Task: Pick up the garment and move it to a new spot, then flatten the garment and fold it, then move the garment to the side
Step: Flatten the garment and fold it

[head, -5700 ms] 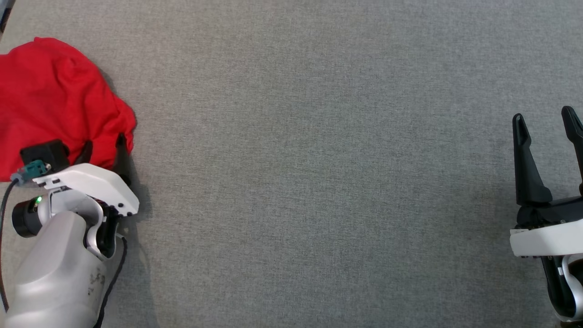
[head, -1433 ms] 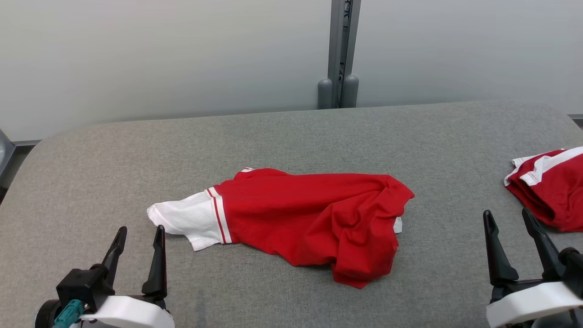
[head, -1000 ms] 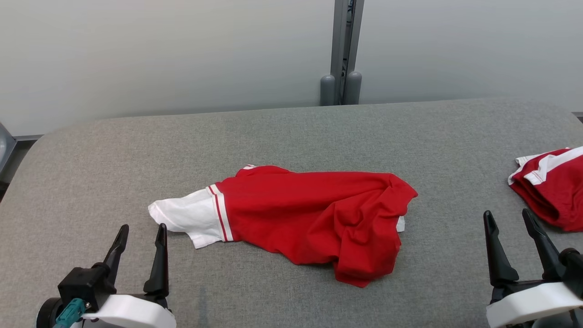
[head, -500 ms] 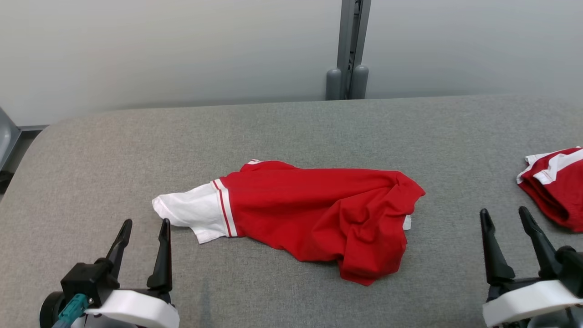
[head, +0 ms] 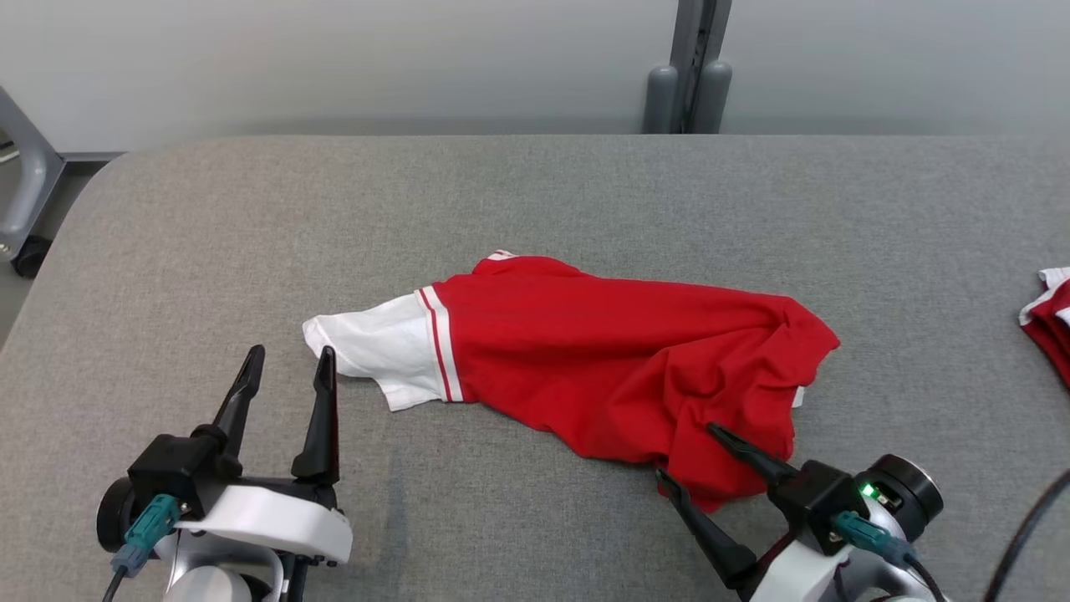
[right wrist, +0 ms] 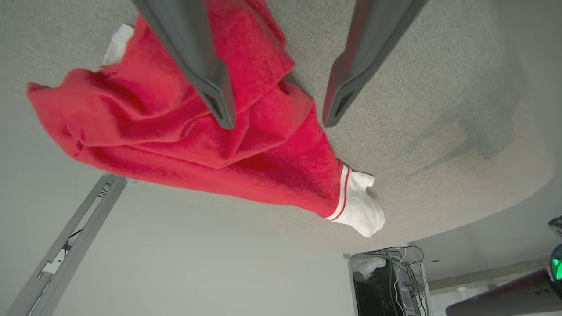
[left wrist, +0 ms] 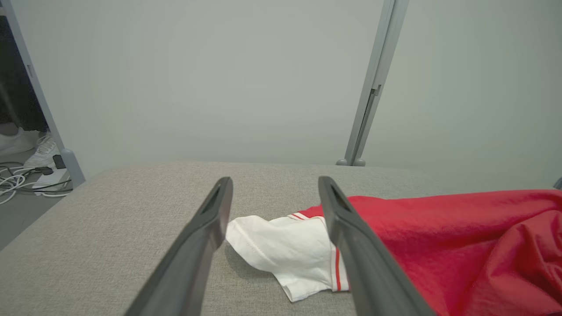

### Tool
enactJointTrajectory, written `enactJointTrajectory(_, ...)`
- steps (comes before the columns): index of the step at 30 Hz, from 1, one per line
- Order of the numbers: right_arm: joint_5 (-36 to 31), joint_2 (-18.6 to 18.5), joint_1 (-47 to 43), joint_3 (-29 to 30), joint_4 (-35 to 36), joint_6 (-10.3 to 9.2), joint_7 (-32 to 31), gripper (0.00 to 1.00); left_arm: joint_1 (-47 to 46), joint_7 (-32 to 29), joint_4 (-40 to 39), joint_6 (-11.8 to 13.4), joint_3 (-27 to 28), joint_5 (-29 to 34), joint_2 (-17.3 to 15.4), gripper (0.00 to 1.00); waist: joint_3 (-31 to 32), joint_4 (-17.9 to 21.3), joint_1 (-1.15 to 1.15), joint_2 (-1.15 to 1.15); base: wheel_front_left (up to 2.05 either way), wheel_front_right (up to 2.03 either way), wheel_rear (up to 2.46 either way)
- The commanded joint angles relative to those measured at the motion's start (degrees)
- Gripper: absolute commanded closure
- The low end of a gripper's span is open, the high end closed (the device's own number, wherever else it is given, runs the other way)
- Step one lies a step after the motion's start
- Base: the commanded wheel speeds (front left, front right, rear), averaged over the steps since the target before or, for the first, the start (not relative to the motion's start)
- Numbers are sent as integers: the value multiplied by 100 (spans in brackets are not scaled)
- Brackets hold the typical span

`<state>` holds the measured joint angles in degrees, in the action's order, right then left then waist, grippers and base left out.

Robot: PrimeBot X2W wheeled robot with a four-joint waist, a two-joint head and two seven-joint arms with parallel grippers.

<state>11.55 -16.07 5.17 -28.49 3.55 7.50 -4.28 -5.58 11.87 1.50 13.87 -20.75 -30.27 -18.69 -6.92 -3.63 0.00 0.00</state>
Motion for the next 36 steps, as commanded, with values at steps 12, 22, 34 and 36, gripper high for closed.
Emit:
enactJointTrajectory(12,-337,-351,537,-47,-1301,-1,-273,100,-536,195,322,-184,-89,71,239,0,-479,-208,0,0,0,0,0)
enactJointTrajectory(22,-3,-471,432,-154,-606,-1,-145,100,-530,260,367,-190,33,94,143,0,-500,118,0,0,0,0,0)
enactJointTrajectory(34,155,-404,80,962,314,0,-325,100,-515,198,270,-137,59,68,26,0,-458,465,0,0,0,0,0)
enactJointTrajectory(36,191,-342,135,1121,194,-1,-281,100,-577,185,254,-155,29,82,32,0,-504,445,0,0,0,0,0)
